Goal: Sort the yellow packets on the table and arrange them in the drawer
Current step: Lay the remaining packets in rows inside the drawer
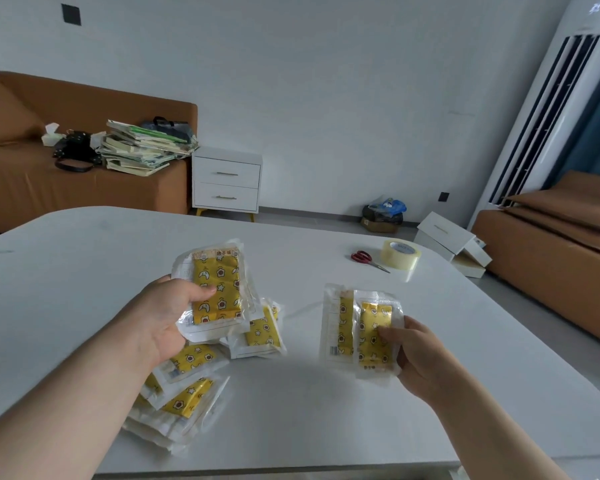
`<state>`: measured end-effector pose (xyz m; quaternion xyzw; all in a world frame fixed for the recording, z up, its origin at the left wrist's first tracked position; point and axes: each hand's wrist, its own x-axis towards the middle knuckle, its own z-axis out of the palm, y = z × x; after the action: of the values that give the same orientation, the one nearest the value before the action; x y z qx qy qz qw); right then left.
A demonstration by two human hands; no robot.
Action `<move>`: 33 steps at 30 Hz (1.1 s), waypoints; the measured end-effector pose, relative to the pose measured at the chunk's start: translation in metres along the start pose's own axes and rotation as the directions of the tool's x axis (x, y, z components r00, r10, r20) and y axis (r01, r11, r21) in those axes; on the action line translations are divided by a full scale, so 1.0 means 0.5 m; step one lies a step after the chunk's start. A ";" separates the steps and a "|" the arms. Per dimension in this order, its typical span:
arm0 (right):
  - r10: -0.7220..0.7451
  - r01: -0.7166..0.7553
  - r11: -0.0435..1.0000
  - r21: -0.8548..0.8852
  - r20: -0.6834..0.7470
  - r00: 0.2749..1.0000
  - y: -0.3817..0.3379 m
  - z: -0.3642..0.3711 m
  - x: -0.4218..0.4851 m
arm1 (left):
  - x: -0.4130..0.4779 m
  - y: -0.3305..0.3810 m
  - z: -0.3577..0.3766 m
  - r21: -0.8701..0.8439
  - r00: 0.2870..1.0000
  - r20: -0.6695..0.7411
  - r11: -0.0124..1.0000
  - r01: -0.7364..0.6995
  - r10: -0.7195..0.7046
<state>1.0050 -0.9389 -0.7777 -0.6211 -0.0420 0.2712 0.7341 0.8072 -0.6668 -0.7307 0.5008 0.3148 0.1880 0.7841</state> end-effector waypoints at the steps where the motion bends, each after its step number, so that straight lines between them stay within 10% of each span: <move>1: -0.004 0.003 1.000 0.011 0.012 1.000 -0.004 0.001 -0.007 | -0.008 0.005 0.000 0.000 1.000 -0.006 1.000 -0.002 0.002; 33: -0.069 -0.050 0.927 -0.371 -0.300 0.952 0.036 0.018 -0.167 | -0.221 -0.093 -0.006 0.167 0.995 -0.073 0.983 0.073 -0.061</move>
<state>0.9240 -0.9673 -0.7697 -0.7837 0.0187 0.1547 0.6012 0.7233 -0.7520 -0.7398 0.5480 0.3725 0.1509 0.7336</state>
